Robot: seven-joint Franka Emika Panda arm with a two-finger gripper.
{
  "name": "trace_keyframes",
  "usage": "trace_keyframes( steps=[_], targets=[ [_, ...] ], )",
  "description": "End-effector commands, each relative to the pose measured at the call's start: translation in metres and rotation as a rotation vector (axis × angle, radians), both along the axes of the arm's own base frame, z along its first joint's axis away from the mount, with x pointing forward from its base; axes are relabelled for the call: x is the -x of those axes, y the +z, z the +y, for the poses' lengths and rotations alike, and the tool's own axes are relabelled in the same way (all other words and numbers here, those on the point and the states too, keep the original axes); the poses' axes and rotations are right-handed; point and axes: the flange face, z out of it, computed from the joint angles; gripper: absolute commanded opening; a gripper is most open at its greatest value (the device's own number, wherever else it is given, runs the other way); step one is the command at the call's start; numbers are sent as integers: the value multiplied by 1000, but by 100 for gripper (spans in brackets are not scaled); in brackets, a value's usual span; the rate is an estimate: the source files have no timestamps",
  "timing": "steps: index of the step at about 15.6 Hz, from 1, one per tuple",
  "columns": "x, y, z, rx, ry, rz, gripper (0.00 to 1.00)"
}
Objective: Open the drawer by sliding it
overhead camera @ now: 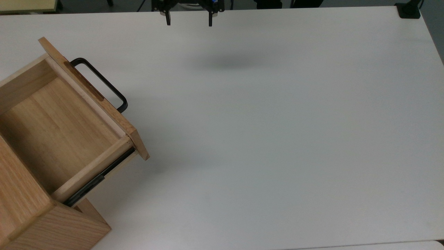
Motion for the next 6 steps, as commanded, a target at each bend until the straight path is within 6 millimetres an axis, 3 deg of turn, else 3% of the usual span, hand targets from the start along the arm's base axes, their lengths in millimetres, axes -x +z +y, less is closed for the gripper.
trace_keyframes(
  steps=[1, 6],
  targets=[
    [-21, 7, -9, -40, -52, 3, 100],
    [-26, 8, -8, -72, -60, 28, 100]
  ],
)
